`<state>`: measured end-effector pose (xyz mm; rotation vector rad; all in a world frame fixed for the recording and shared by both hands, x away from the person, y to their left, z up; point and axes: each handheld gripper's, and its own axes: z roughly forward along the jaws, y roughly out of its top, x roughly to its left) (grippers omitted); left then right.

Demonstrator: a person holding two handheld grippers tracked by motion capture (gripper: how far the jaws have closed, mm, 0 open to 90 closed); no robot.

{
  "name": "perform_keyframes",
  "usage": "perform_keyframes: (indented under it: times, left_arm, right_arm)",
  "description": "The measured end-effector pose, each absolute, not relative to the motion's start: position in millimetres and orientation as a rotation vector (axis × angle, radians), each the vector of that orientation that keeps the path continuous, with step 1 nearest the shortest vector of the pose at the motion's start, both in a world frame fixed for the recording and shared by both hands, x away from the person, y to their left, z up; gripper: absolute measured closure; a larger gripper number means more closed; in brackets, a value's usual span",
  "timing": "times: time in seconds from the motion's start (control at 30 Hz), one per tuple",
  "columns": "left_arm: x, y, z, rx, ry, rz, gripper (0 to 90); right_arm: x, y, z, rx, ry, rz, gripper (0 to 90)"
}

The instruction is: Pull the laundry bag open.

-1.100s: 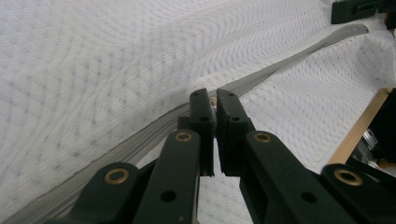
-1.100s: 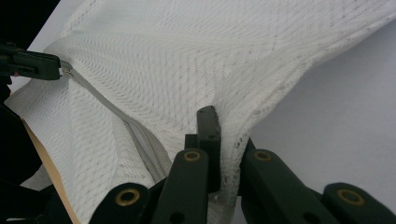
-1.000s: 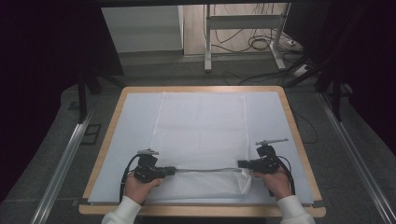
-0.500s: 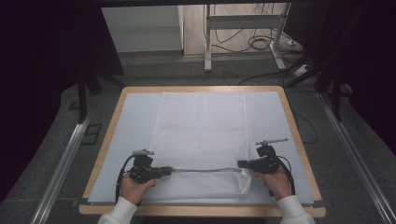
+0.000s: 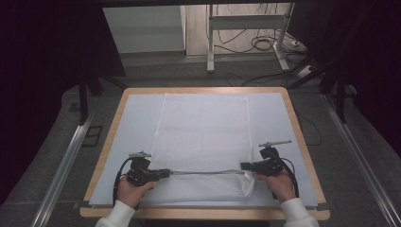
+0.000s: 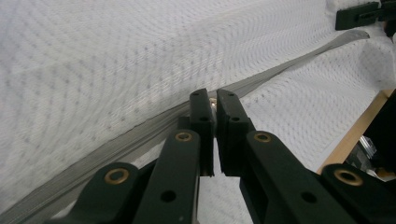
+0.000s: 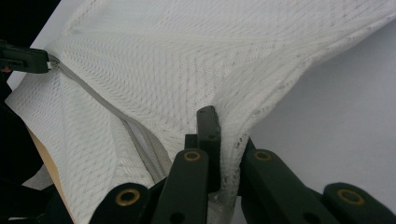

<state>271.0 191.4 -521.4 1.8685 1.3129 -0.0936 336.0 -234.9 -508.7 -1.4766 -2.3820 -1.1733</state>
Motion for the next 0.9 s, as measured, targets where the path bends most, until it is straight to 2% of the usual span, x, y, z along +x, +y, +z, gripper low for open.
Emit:
perform_keyframes:
  times: [0.9]
  left_arm:
    - [262.5,225.4,-523.7,1.816,1.368,-0.071,86.6]
  right_arm:
    - [336.5,-235.6,-510.0,-1.479,-2.38,-1.173,88.5]
